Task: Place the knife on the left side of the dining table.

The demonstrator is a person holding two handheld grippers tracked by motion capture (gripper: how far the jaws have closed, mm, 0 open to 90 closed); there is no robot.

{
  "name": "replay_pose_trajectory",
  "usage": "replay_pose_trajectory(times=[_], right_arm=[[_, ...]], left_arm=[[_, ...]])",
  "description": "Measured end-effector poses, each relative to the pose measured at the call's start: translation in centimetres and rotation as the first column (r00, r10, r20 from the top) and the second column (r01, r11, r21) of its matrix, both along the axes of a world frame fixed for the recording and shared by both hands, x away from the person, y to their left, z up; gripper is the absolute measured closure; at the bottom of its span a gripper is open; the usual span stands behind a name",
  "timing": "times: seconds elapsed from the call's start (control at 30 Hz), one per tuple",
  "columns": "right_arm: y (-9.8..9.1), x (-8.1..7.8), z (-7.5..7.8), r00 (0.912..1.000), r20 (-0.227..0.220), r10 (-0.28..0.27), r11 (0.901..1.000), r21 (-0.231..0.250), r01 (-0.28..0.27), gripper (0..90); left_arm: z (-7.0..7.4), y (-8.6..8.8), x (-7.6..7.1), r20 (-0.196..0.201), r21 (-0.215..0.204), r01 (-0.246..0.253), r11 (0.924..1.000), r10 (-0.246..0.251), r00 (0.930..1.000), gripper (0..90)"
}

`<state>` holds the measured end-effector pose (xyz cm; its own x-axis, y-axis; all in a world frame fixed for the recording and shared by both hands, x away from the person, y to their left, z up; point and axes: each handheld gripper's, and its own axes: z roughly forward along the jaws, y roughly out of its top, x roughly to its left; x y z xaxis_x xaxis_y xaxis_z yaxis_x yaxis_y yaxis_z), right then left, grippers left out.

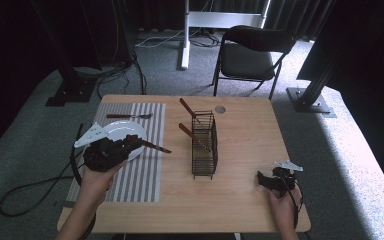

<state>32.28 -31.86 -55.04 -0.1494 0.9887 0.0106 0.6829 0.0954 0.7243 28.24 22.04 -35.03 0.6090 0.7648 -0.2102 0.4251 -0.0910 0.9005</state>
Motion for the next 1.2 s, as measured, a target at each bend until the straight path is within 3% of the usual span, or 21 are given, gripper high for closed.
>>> replay_pose_trajectory(times=[0.27, 0.43, 0.6, 0.63, 0.77, 0.87, 1.0, 1.2], right_arm=[[0.0, 0.0, 0.0, 1.0000, 0.000, 0.000, 1.0000, 0.000, 0.000, 12.1], [0.0, 0.0, 0.0, 1.0000, 0.000, 0.000, 1.0000, 0.000, 0.000, 12.1], [0.0, 0.0, 0.0, 1.0000, 0.000, 0.000, 1.0000, 0.000, 0.000, 12.1], [0.0, 0.0, 0.0, 1.0000, 0.000, 0.000, 1.0000, 0.000, 0.000, 12.1], [0.0, 0.0, 0.0, 1.0000, -0.001, 0.000, 1.0000, 0.000, 0.000, 12.1], [0.0, 0.0, 0.0, 1.0000, -0.002, -0.001, 1.0000, 0.000, 0.001, 12.1], [0.0, 0.0, 0.0, 1.0000, -0.001, -0.001, 1.0000, 0.001, 0.001, 12.1], [0.0, 0.0, 0.0, 1.0000, -0.001, -0.001, 1.0000, 0.001, 0.001, 12.1]], left_arm=[[-2.9, 2.3, -0.4, -0.074, 0.018, -0.044, 0.9989, 0.045, 0.9962, 75.6], [-4.7, 3.3, -0.8, -0.104, 0.052, -0.081, 0.9954, 0.086, 0.9909, 75.6], [-6.2, 4.3, -0.8, -0.148, 0.047, -0.090, 0.9948, 0.096, 0.9843, 75.6], [-6.8, 4.7, -0.8, -0.169, 0.026, -0.094, 0.9952, 0.098, 0.9808, 75.6], [-7.4, 5.3, -0.9, -0.186, 0.000, -0.096, 0.9953, 0.095, 0.9779, 75.6], [-7.6, 5.4, -0.9, -0.187, 0.009, -0.107, 0.9943, 0.106, 0.9765, 75.6], [-8.1, 5.7, -0.8, -0.203, -0.020, -0.111, 0.9936, 0.104, 0.9737, 75.6], [-8.4, 6.2, -0.8, -0.215, -0.028, -0.107, 0.9939, 0.098, 0.9716, 75.5]])
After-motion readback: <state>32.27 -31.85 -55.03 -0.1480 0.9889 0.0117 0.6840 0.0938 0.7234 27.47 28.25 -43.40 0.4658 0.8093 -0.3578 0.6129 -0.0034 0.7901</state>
